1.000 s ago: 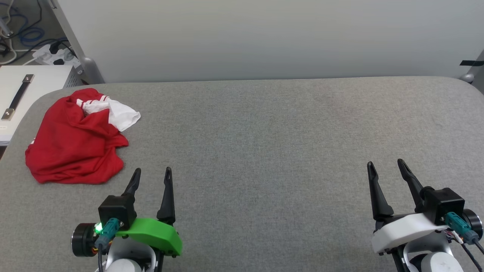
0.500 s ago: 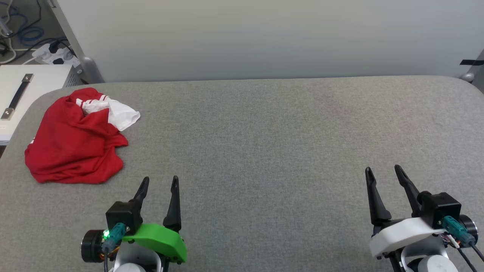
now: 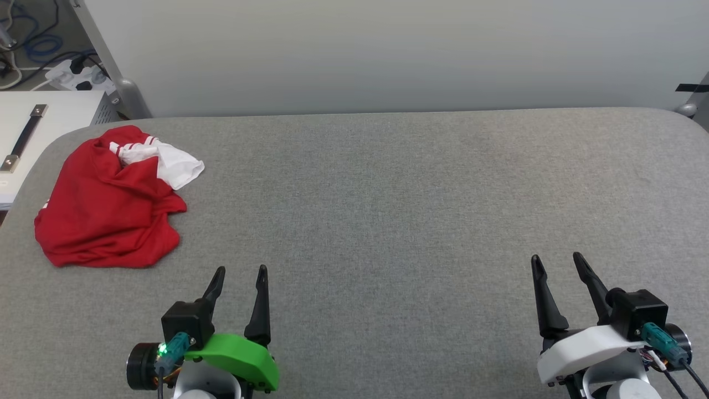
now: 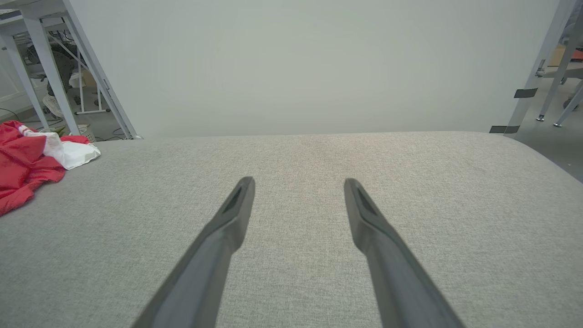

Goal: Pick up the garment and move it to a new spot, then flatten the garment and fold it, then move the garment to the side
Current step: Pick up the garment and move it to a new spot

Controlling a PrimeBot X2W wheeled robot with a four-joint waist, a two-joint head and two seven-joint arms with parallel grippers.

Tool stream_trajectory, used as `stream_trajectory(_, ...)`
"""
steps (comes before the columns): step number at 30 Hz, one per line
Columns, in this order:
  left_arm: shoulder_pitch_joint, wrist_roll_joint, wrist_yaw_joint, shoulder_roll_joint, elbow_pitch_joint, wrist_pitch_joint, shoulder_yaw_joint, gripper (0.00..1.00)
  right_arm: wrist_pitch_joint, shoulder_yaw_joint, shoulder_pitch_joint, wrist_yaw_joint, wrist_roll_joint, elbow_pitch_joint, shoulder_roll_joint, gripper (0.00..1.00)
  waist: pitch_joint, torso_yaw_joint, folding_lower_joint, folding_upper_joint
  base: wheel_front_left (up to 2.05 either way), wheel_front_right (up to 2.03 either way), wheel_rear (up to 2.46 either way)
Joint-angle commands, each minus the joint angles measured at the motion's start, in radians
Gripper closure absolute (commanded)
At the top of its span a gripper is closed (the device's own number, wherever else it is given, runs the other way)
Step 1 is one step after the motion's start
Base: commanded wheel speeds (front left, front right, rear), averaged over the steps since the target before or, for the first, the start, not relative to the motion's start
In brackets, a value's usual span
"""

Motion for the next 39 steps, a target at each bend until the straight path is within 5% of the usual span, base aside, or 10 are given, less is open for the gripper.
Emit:
stream_trajectory(1, -0.019, -0.015, -0.009, -0.003, 0.006, -0.011, -0.002, 0.0, -0.011, 0.003, -0.014, -0.001, 0.015, 0.007, 0.002, 0.0, 0.003, 0.0, 0.0, 0.0, 0.0, 0.0, 0.0)
stream_trajectory(20, -0.038, -0.063, -0.016, -0.004, 0.048, -0.053, -0.024, 0.0, -0.052, 0.009, -0.022, -0.001, 0.042, 0.044, 0.002, 0.0, 0.017, 0.03, 0.0, 0.0, 0.0, 0.0, 0.0)
stream_trajectory(39, -0.026, -0.091, -0.018, -0.005, 0.079, -0.086, -0.025, 0.0, -0.085, 0.071, -0.007, -0.001, 0.05, 0.083, 0.003, 0.0, -0.007, 0.244, 0.0, 0.0, 0.0, 0.0, 0.0)
